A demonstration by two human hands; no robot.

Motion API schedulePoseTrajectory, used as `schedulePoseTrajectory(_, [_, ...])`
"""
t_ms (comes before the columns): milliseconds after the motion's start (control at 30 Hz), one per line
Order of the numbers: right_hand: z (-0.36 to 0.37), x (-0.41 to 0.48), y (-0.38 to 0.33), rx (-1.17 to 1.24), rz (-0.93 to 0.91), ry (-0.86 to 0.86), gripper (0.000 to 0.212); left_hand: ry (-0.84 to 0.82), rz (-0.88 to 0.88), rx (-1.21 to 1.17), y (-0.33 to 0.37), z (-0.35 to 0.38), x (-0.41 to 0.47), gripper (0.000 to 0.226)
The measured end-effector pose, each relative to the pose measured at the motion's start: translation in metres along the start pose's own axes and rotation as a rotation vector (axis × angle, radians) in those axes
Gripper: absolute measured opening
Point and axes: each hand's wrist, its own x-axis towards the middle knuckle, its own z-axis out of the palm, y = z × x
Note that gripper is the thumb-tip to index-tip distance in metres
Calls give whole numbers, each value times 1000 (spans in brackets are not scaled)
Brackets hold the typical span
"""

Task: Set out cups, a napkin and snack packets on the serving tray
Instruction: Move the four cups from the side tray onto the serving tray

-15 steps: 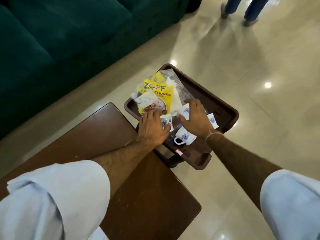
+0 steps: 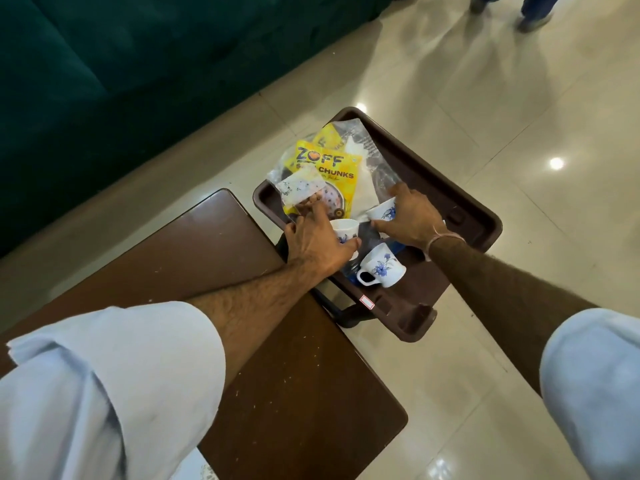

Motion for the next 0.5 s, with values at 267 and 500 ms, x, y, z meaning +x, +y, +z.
schedulePoseTrajectory(267, [-12, -30, -35, 177, -160, 155, 78, 161, 106, -246, -27, -27, -32, 86])
schedulePoseTrajectory(500, [9, -63, -119, 226, -365, 94, 78, 242, 26, -291, -90, -64, -77, 75])
